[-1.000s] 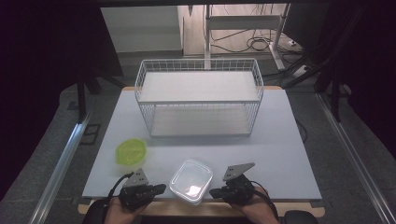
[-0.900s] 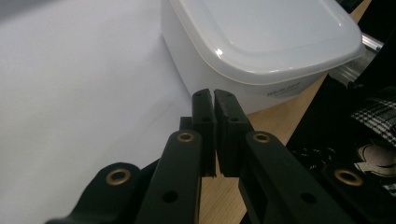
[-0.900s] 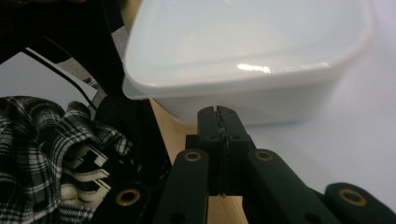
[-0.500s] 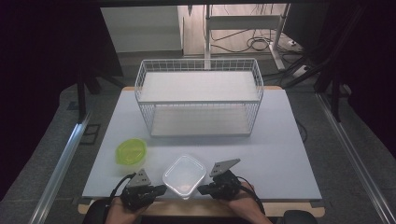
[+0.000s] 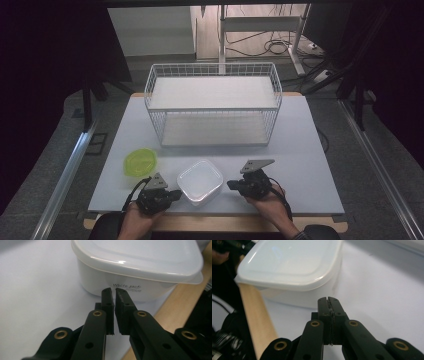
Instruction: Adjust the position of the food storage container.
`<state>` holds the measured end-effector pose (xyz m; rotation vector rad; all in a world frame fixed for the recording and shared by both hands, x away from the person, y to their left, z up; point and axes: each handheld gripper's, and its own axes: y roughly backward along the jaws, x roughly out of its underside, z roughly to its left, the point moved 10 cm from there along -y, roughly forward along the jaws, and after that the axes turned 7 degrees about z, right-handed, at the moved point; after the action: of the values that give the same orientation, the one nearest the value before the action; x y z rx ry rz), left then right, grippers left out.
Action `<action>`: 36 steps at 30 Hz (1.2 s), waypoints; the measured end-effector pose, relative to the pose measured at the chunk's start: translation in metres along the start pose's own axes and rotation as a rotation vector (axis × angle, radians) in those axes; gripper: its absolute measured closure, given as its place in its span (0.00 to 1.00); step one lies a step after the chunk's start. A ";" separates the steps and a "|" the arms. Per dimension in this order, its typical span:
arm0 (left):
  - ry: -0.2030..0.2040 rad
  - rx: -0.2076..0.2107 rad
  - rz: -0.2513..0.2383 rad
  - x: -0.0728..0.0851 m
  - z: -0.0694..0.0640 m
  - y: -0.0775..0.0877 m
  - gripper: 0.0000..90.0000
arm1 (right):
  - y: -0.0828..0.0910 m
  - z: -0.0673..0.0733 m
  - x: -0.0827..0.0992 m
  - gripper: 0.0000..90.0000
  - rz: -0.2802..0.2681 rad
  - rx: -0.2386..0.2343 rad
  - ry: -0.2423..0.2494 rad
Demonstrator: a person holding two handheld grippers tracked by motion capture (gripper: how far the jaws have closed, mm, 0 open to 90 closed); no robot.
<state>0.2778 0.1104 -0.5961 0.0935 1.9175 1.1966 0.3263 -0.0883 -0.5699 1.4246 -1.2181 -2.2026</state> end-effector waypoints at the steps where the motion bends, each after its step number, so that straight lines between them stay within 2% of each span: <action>1: -0.001 -0.004 0.000 -0.002 0.001 -0.001 0.95 | 0.000 0.000 0.000 0.99 0.000 0.000 0.000; 4: 0.000 -0.013 0.006 -0.008 0.006 -0.008 0.95 | 0.000 -0.010 -0.002 0.97 -0.011 0.018 -0.023; 7: 0.002 -0.014 0.010 -0.011 0.009 -0.011 0.95 | -0.002 -0.013 -0.002 0.96 -0.011 0.020 -0.026; 15: -0.013 -0.029 0.009 -0.034 0.019 -0.024 0.96 | -0.003 -0.025 -0.006 0.96 -0.017 0.054 -0.029; 30: -0.041 -0.032 -0.009 -0.061 0.024 -0.041 0.98 | 0.007 -0.028 0.007 0.96 0.009 0.091 -0.050; 34: -0.049 -0.029 -0.008 -0.063 0.022 -0.043 0.98 | 0.009 -0.029 0.010 0.95 0.013 0.095 -0.052; 36: -0.051 -0.028 -0.010 -0.064 0.022 -0.041 0.95 | 0.013 -0.031 0.010 0.93 0.009 0.106 -0.049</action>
<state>0.3480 0.0745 -0.5923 0.0986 1.8543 1.2037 0.3447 -0.1179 -0.5720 1.4082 -1.3735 -2.2089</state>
